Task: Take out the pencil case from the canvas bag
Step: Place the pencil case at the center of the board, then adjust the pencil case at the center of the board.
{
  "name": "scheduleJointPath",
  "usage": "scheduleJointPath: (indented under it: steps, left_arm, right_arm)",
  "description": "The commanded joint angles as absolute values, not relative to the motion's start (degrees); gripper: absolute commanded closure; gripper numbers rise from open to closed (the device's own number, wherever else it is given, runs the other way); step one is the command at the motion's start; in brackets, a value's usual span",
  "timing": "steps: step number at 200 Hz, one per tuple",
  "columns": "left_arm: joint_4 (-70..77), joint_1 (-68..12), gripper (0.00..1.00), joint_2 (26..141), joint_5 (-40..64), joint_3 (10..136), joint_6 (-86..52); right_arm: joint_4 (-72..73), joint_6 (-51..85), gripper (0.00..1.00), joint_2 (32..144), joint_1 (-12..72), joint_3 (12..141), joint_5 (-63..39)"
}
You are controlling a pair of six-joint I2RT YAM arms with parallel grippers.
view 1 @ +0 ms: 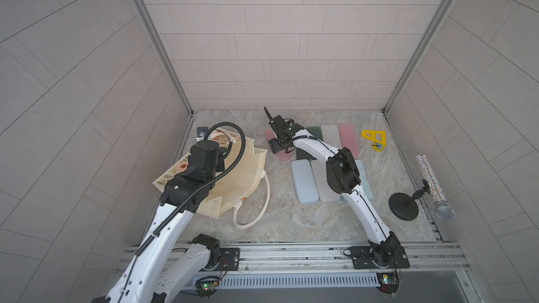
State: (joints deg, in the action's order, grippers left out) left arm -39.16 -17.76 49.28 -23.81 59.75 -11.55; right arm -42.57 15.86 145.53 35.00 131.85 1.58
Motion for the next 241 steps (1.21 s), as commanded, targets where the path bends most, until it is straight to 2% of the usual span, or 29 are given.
scheduleJointPath:
  steps: [1, 42, 96, 191, 241]
  left_arm:
    - [-36.12, -17.49, 1.00, 48.95, -23.99, 59.55, -11.41]
    - [-36.03, -17.26, 1.00, 49.86, -23.61, 60.74, -11.58]
    - [-36.69, -16.28, 1.00, 54.33, -21.76, 66.24, -12.83]
    - [-35.99, -15.60, 1.00, 54.23, -21.80, 64.83, -12.79]
    - [-35.88, -15.49, 1.00, 54.14, -21.66, 64.57, -12.83]
  right_arm:
    - [-43.27, 17.51, 0.19, 146.69, 34.55, 131.14, 0.36]
    - [-43.72, 18.88, 0.20, 146.69, 34.59, 130.78, 0.32]
    - [-46.93, 23.64, 0.23, 146.27, 35.24, 130.57, 7.66]
    - [-40.60, 35.15, 0.26, 139.12, 35.96, 117.78, 13.44]
    - [-40.04, 37.16, 0.28, 138.61, 35.97, 117.32, 13.80]
